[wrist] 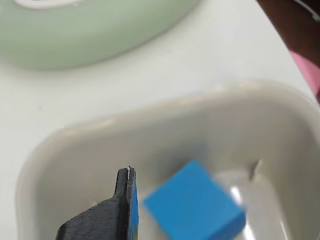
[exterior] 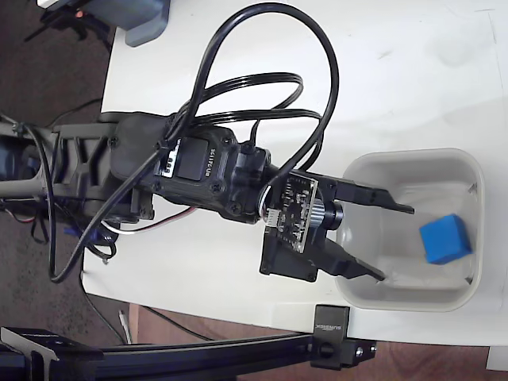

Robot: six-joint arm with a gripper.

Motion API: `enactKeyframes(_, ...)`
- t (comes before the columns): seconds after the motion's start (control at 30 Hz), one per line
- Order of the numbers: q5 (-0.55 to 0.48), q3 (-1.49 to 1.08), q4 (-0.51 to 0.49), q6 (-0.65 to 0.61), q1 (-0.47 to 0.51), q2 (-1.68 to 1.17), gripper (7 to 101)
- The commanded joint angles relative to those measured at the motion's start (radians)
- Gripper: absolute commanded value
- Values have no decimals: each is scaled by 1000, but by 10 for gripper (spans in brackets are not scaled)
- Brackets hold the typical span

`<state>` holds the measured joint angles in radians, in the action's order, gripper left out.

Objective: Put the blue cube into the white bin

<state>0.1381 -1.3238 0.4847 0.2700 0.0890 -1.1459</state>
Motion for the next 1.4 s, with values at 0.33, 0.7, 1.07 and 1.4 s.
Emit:
enactKeyframes(0.33,83,-879,224,-141,-120,-1011,1003)
enactKeyframes(0.7,83,-1493,239,-167,-204,-1666,1003)
enactKeyframes(1.07,86,-1669,285,-173,-239,-1905,1003)
enactKeyframes(1.4,-48,-1669,290,-204,-138,-1907,1003)
